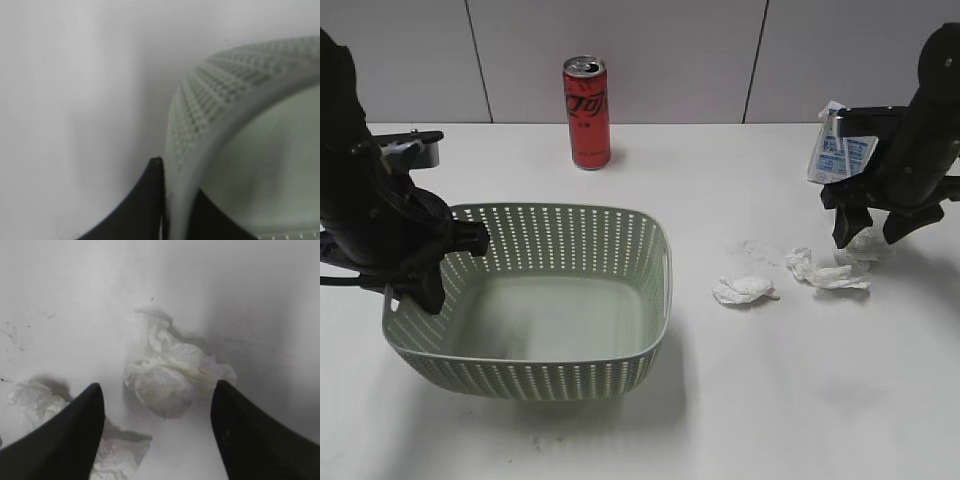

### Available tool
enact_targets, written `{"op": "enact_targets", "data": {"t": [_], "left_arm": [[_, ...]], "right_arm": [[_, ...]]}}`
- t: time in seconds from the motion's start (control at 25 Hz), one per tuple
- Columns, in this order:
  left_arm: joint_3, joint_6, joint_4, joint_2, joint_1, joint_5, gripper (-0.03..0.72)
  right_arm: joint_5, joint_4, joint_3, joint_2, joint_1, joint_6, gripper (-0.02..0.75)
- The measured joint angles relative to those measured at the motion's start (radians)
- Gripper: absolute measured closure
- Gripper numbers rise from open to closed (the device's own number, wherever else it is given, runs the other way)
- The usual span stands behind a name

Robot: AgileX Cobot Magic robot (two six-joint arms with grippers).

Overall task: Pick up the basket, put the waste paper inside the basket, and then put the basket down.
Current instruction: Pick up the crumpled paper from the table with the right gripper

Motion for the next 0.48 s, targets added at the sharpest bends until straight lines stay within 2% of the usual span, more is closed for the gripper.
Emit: {"op": "enact_targets", "data": {"t": [0.16, 0.32, 0.4, 0.48], "left_arm": [[0.000, 0.000, 0.000, 0.000, 0.000, 0.000, 0.683], [0.000, 0.001, 0.000, 0.000, 0.000, 0.000, 0.683], [0.000, 0.001, 0.000, 0.000, 0.000, 0.000, 0.683], [0.000, 0.001, 0.000, 0.000, 0.000, 0.000, 0.683]], "right_arm": [[-0.023, -0.005, -0.009, 0.060, 0.000, 0.000, 0.253], [-0.029, -0.019, -0.014, 0.087, 0.000, 0.002, 0.314], [-0.029, -0.032, -0.015, 0.088, 0.000, 0.002, 0.374], [-0.029, -0.038, -0.017, 0.088, 0.000, 0.002, 0.490]]}}
